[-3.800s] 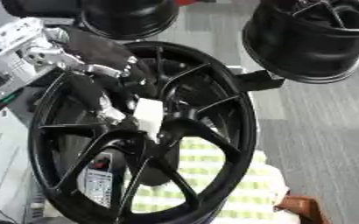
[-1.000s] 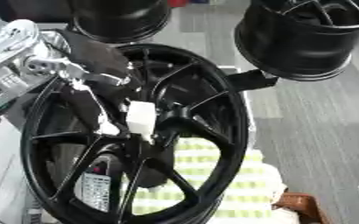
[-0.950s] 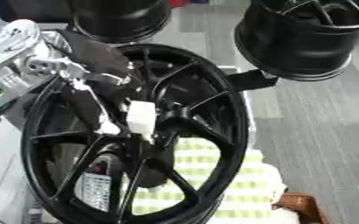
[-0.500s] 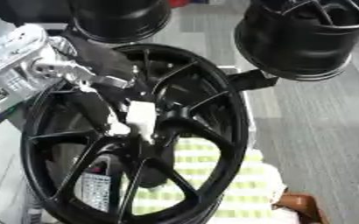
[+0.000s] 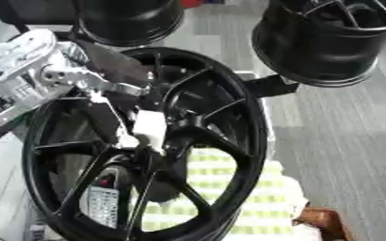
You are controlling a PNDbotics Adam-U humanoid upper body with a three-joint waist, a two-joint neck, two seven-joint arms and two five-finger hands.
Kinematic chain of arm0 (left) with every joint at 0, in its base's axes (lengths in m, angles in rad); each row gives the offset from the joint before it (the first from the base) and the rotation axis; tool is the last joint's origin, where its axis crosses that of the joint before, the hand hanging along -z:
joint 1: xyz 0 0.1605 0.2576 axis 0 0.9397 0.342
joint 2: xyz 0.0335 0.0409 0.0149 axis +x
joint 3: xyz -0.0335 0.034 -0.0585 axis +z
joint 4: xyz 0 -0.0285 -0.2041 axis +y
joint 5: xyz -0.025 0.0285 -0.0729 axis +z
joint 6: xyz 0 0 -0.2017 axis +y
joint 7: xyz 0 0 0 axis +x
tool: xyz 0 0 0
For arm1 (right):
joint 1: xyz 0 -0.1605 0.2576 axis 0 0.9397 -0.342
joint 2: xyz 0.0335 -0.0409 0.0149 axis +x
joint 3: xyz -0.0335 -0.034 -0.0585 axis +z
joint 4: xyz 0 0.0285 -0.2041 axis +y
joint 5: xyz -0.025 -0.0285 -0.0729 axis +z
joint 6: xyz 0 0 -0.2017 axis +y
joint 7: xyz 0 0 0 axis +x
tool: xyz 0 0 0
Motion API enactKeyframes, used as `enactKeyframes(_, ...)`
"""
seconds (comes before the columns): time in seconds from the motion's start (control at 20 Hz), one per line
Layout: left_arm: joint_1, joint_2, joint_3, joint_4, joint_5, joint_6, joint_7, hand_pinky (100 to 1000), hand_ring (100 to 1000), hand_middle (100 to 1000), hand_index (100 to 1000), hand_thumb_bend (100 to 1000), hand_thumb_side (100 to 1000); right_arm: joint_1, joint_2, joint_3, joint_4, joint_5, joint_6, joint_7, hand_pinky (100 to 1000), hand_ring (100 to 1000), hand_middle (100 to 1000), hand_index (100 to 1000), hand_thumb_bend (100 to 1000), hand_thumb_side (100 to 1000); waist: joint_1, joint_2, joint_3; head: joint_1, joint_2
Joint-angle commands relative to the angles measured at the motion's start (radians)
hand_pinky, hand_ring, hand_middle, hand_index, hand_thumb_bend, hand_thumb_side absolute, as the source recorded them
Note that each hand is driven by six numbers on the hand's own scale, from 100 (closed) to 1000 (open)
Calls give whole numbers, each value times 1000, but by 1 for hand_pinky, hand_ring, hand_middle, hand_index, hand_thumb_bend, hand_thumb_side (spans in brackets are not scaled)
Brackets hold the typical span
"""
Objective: Pull the pin out of the wheel hub.
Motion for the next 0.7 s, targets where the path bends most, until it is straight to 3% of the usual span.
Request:
enactKeyframes(0.05, -15, 12, 11, -11, 12, 23, -1, 686, 637, 524, 671, 117, 401, -8, -4, -8, -18, -5, 3, -1, 893, 801, 640, 772, 100, 656, 0, -12, -1, 1, 2)
enactKeyframes(0.2, -13, 15, 15, -22, 27, 40, -1, 624, 547, 442, 568, 100, 276, -7, -6, -9, -18, -4, 3, -2, 893, 801, 640, 772, 100, 655, -1, -13, 0, 1, 4)
enactKeyframes(0.4, -13, 23, 29, -43, 48, 57, -1, 591, 509, 369, 477, 100, 271, -7, -8, -9, -18, -4, 2, -1, 893, 801, 640, 772, 100, 654, -2, -14, 2, 1, 5)
enactKeyframes(0.7, -11, 40, 77, -85, 73, 90, -1, 574, 490, 332, 420, 100, 272, -6, -11, -10, -18, -4, 0, 0, 893, 801, 641, 772, 100, 653, -4, -15, 5, 0, 5)
